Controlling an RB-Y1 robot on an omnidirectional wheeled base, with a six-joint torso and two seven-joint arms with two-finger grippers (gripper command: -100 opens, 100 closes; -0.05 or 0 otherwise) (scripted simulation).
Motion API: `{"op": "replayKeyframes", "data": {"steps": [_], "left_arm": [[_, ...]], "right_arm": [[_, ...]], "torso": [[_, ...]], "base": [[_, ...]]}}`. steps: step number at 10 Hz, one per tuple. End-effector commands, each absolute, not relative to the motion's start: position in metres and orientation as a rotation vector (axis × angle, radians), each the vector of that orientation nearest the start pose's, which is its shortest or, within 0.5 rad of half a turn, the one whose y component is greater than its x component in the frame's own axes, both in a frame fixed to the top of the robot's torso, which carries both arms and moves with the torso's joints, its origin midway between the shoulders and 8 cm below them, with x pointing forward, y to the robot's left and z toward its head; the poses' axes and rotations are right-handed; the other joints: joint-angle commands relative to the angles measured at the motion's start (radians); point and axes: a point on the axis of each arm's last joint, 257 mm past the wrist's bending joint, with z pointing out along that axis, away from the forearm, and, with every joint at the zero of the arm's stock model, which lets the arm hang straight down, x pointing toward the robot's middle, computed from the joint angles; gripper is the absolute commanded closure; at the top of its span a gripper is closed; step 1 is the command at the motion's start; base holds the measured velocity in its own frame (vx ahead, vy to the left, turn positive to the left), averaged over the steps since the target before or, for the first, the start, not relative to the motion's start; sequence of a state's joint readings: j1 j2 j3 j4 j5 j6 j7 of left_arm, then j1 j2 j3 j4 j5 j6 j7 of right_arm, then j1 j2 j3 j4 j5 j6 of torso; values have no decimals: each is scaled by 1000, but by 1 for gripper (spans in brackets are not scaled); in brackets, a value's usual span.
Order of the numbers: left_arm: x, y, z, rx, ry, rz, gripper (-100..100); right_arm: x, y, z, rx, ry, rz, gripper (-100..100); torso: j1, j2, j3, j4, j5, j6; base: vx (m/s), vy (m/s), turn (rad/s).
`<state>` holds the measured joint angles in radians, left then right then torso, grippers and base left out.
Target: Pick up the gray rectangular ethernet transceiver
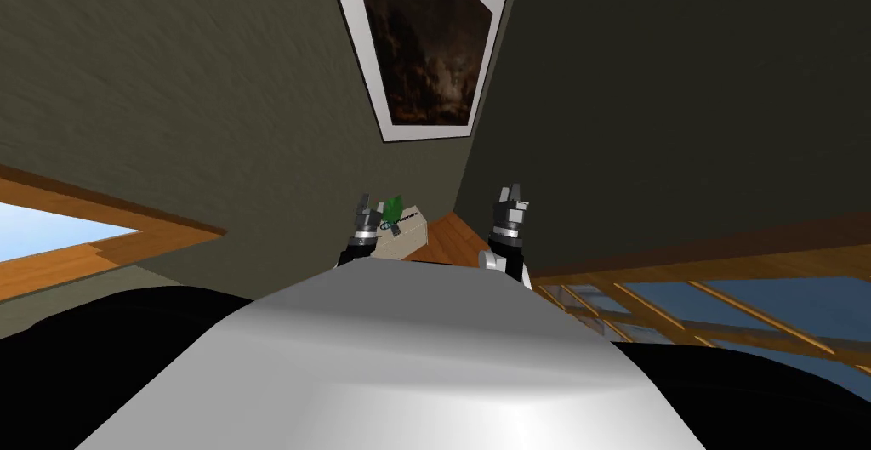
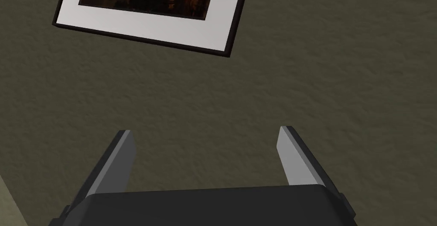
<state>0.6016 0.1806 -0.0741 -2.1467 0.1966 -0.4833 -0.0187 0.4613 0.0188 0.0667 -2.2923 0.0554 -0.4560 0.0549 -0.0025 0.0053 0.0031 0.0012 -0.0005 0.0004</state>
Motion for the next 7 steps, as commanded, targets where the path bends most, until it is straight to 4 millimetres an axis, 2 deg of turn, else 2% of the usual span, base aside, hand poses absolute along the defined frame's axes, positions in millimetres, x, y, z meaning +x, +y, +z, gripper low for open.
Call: {"op": "replayKeyframes", "data": {"steps": [1, 4, 5, 6, 7], "left_arm": [[355, 283, -113, -964, 869, -1384, -100], [343, 279, -190, -1159, 976, -1394, -100], [343, 279, -191, -1160, 976, -1393, -100], [334, 277, -220, -1233, 1018, -1387, -100], [334, 277, -220, -1233, 1018, -1387, -100]], "right_arm": [[355, -249, 34, 620, 641, 1297, 0], [355, -249, 34, 620, 641, 1297, 0], [355, -249, 34, 620, 641, 1297, 0], [355, -249, 34, 620, 641, 1297, 0], [355, -249, 34, 620, 641, 1297, 0]], "torso": [[0, 0, 0, 0, 0, 0], [-1, -2, -1, 0, 0, 0], [-1, -3, -1, -1, 0, 0], [1, -4, -2, -1, 0, -1], [1, -4, -2, -1, 0, -1]], "base": [[-70, -50, -342], [-40, -64, -356], [-9, -47, -99], [-1, -49, -208], [3, -31, -112]]}}
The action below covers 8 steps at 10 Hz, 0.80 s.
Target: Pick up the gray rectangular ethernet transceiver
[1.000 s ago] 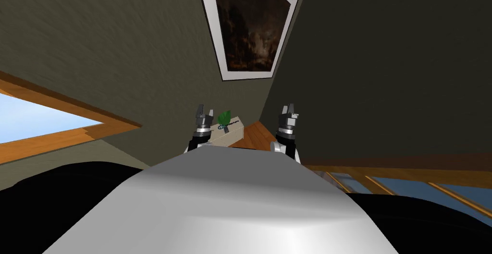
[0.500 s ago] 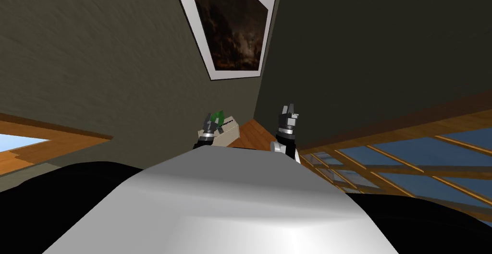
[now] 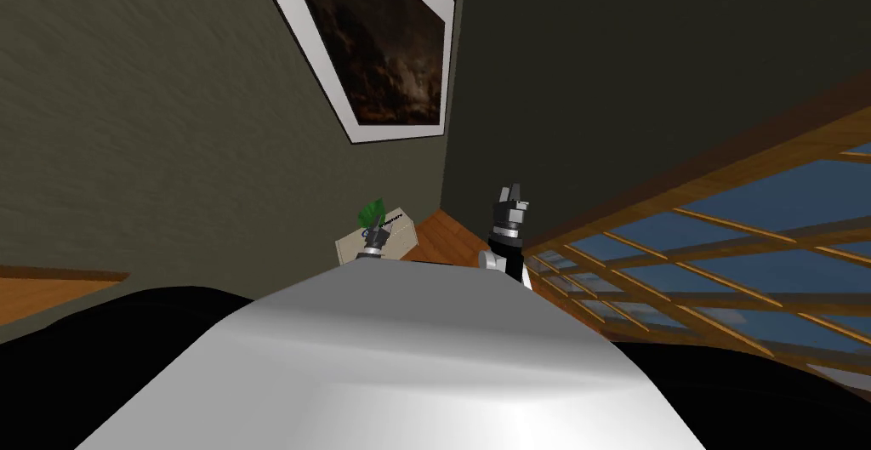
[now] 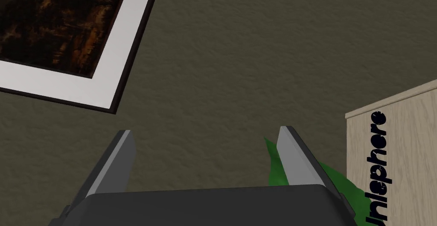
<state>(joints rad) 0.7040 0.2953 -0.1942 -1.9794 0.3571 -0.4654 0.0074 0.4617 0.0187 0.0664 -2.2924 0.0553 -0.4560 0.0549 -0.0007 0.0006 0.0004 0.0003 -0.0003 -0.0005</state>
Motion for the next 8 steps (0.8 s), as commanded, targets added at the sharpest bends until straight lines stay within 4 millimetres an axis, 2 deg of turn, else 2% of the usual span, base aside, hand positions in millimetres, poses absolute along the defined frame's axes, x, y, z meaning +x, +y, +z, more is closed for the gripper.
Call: {"op": "replayKeyframes", "data": {"steps": [1, 2, 3, 5, 6, 8], "left_arm": [[323, 275, -247, -1304, 1059, -1380, -100], [310, 273, -278, -1381, 1105, -1365, -100], [308, 274, -282, -1388, 1111, -1357, -100], [273, 269, -340, -1538, 1206, -1313, -100], [270, 271, -346, -1547, 1214, -1301, -100], [223, 267, -401, -1694, 1318, -1232, -100]], "right_arm": [[355, -249, 34, 620, 641, 1297, 0], [355, -249, 34, 620, 641, 1297, 0], [355, -249, 34, 620, 641, 1297, 0], [355, -249, 34, 620, 641, 1297, 0], [355, -249, 34, 620, 641, 1297, 0], [355, -249, 34, 620, 641, 1297, 0]], "torso": [[0, 0, 0, 0, 0, 0], [0, 0, 0, 0, 0, 1], [-1, -1, -1, 0, 0, 1], [0, -2, -1, 0, 0, 0], [0, -3, -2, -1, 0, 0], [1, -4, -2, -1, 0, 0]], "base": [[12, -37, -274], [26, -54, -460], [22, -29, -107], [47, -41, -294], [57, -19, -145], [87, -26, -329]]}}
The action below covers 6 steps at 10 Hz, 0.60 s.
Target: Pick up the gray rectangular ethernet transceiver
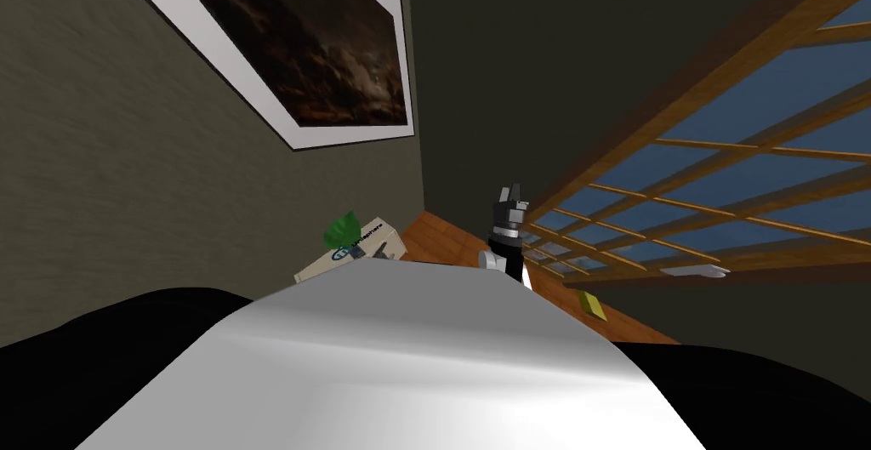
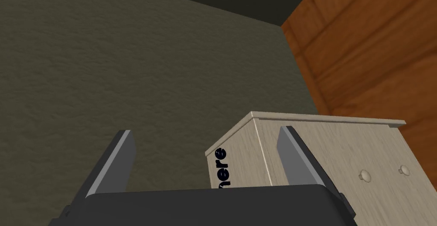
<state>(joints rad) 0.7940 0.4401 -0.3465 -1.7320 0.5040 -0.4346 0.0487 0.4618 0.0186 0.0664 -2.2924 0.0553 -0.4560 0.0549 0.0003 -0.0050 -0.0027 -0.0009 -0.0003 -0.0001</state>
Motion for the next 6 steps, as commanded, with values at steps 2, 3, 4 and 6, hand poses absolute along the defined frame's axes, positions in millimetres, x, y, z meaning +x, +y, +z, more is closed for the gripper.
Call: {"op": "replayKeyframes", "data": {"steps": [2, 3, 4, 6], "left_arm": [[192, 268, -432, -1773, 1379, -1175, -100], [159, 270, -459, -1846, 1441, -1113, -100], [156, 272, -462, -1851, 1446, -1102, -100], [120, 275, -485, -1918, 1507, -1035, -100]], "right_arm": [[355, -249, 34, 620, 641, 1296, 0], [355, -249, 34, 620, 641, 1296, 0], [355, -249, 34, 620, 642, 1296, 0], [355, -249, 34, 620, 642, 1296, 0]], "torso": [[1, 1, 0, 0, 0, -1], [1, 1, 1, 0, 0, 0], [1, 0, 0, 0, 0, 0], [2, 0, 0, 0, 0, -1]], "base": [[74, -7, -174], [113, 5, -395], [84, 16, -109], [87, 16, -157]]}}
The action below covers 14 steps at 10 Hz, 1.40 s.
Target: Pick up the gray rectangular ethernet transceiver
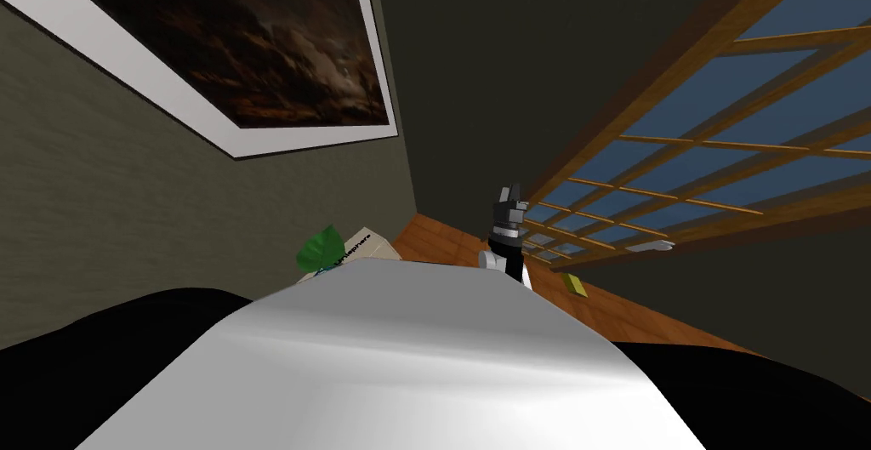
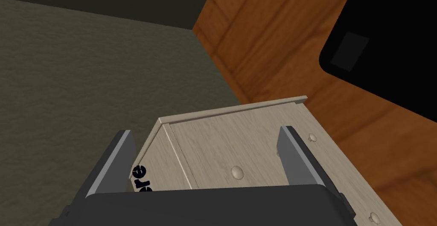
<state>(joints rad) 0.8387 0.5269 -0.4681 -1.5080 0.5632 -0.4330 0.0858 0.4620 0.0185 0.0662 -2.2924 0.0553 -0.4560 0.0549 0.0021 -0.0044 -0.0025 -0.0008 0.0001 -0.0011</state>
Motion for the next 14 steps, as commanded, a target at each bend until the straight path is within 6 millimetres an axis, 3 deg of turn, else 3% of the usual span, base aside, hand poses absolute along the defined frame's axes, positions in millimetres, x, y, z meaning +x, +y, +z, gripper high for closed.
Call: {"op": "replayKeyframes", "data": {"steps": [1, 2, 3, 4, 5, 6, 7, 8, 9, 11, 13, 14], "left_arm": [[83, 280, -506, -1980, 1569, -961, -100], [89, 276, -501, -1972, 1561, -982, -100], [83, 280, -506, -1980, 1569, -961, -100], [52, 282, -519, -2028, 1623, -905, -100], [47, 284, -522, -2033, 1629, -890, -100], [12, 290, -534, -2079, 1688, -817, -100], [6, 294, -537, -2084, 1694, -798, -100], [-24, 298, -544, -2118, 1746, -740, -100], [-33, 303, -548, -2124, 1756, -711, -100], [-99, 322, -558, -2179, 1868, -559, -100], [-106, 327, -559, -2182, 1875, -533, -100], [-135, 337, -560, -2198, 1927, -462, -100]], "right_arm": [[355, -249, 34, 620, 642, 1296, 0], [355, -249, 34, 620, 642, 1296, 0], [355, -249, 34, 620, 642, 1296, 0], [355, -249, 34, 620, 642, 1296, 0], [355, -249, 34, 620, 642, 1296, 0], [355, -249, 34, 620, 642, 1296, 0], [355, -249, 34, 620, 642, 1296, 0], [355, -249, 34, 620, 642, 1296, 0], [355, -249, 34, 620, 642, 1296, 0], [355, -249, 34, 620, 642, 1296, 0], [355, -249, 34, 620, 642, 1296, 0], [355, -249, 34, 620, 642, 1296, 0]], "torso": [[0, 0, 0, 0, 0, 0], [0, -1, 0, 0, 0, 0], [0, 0, 0, 0, 0, 0], [-1, 2, 1, 0, 0, 0], [0, 1, 1, 0, 0, 0], [0, 1, 1, 0, 0, 0], [2, -1, 0, 0, 0, 0], [1, 0, 0, 0, 0, 0], [1, -2, -1, 0, 0, 0], [2, -2, -1, 0, 0, 1], [3, -4, -3, -1, 1, 0], [0, 1, 0, 0, 0, 0]], "base": [[104, 15, -213], [76, 21, -126], [28, 12, 8], [71, 14, -187], [66, 25, -136], [101, 43, -203], [90, 44, -109], [120, 34, -184], [101, 42, -115], [150, 72, -251], [82, 54, -15], [46, 49, -141]]}}
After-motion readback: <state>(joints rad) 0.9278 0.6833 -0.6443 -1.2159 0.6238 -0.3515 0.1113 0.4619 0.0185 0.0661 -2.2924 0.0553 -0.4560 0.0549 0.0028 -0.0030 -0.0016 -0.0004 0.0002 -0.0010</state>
